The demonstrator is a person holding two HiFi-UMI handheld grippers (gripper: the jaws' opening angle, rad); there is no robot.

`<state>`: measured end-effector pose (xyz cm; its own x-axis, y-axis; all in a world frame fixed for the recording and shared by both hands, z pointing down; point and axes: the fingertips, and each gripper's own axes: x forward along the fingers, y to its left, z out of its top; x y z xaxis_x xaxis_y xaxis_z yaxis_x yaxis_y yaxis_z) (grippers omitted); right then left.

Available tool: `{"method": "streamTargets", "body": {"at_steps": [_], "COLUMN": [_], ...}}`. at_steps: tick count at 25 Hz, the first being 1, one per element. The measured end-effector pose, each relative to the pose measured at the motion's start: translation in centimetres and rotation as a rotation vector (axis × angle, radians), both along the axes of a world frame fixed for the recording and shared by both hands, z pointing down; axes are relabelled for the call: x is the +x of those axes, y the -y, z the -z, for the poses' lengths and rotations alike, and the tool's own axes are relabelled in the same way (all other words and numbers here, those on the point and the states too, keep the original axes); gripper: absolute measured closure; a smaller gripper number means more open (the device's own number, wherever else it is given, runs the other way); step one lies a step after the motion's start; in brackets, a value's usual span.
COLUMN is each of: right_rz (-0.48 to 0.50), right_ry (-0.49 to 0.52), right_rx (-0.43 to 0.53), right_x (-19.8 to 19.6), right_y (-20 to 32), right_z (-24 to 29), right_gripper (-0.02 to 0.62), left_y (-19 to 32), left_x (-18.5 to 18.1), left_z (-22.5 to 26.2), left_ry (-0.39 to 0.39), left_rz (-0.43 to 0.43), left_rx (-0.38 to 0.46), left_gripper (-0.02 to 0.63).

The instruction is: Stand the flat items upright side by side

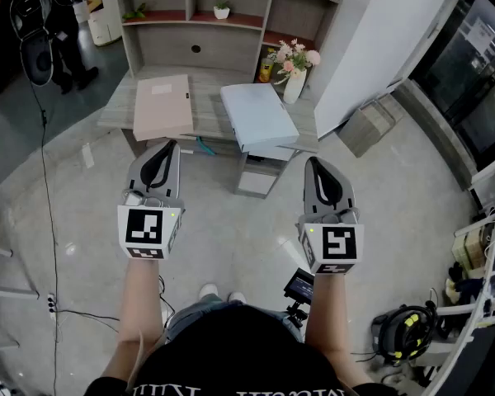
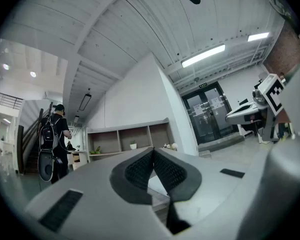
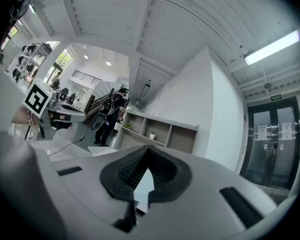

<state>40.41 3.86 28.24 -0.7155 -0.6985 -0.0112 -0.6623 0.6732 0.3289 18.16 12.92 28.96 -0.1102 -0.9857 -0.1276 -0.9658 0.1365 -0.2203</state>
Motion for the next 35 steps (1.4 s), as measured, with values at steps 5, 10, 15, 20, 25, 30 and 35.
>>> {"method": "streamTargets", "body": {"at_steps": [5, 10, 15, 20, 25, 30, 35], "right_rz": [-0.021, 0.016, -0.010, -0.038, -0.033, -0.048, -0.071], "right_ry": [0.013, 0.085, 0.017, -0.023, -0.024, -0.042, -0.041], "right_rx": [0.015, -0.081, -0.241, -0.231, -0.205, -0.180, -0.206], "right_x": [-1.3, -3.6, -5.9, -8.0, -9.8, -11.7, -15.0], "right_y": [-0.2, -0.1, 0.6, 1.5, 3.5, 6.9, 12.2], "right_z": [0.0, -0.5, -3.5, -3.7, -4.4, -5.9, -7.6], "right_gripper": [0.581, 0.419, 0.221, 0.222, 0.222, 0.222, 0.222], "left_y": [-0.5, -0.9, -1.2, -1.0, 0.6, 3.4, 7.9], "left_x": [-2.0, -4.1, -6.5, -9.3, -11.7, -14.8, -18.6], "left_z": [-0.4, -0.2, -0.8, -1.3, -2.5, -3.4, -5.1], "left_ry": [0.012, 0.027, 0.024, 0.006, -0.005, -0.020, -0.030], "left_rz": [0.007, 0.001, 0.004, 0.031, 0.059, 0.081, 0.082], "left_rx": [-0.008, 0.007, -0.002, -0.013, -0.030, -0.023, -0.063], "left_gripper": [0.595, 0.595, 0.595, 0.595, 0.595, 0.595, 0.595]}}
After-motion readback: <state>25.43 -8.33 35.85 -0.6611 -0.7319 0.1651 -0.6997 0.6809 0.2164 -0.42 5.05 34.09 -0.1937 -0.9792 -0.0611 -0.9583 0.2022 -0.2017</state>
